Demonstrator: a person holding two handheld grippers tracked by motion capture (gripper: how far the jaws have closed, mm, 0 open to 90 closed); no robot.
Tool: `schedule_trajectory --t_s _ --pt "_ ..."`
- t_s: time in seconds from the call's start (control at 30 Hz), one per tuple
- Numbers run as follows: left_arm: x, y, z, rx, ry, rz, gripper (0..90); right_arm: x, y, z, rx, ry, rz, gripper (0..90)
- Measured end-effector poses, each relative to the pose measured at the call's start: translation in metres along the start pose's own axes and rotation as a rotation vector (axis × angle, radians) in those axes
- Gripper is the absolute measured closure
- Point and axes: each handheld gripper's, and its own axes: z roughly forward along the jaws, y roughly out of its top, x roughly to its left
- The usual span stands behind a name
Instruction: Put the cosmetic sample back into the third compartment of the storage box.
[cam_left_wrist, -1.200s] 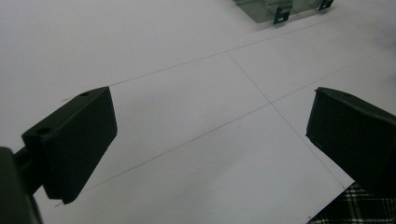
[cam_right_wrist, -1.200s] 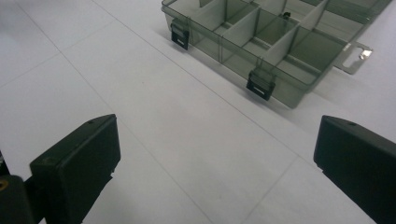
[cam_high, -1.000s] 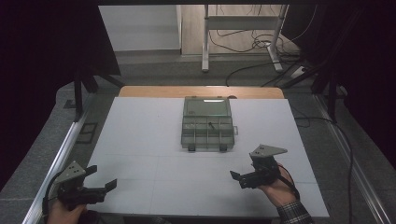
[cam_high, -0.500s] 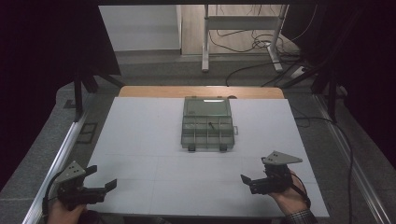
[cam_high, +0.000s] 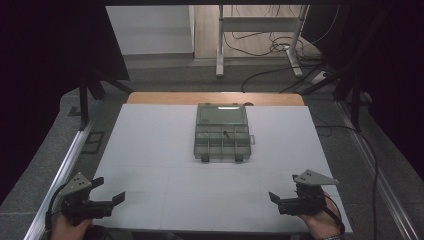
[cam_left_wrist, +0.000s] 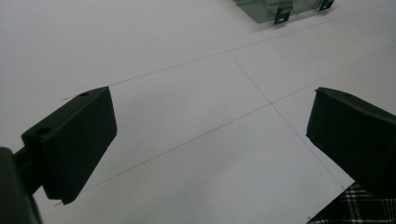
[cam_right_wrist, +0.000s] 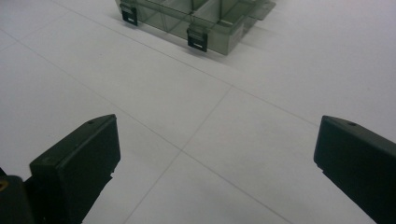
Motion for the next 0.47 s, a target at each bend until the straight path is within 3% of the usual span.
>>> schedule_trajectory --t_s 0.47 --pt "0.000 0.000 0.000 0.000 0.000 -0.001 2.0 -0.005 -0.014 -0.018 -0.034 -0.061 0.070 1.6"
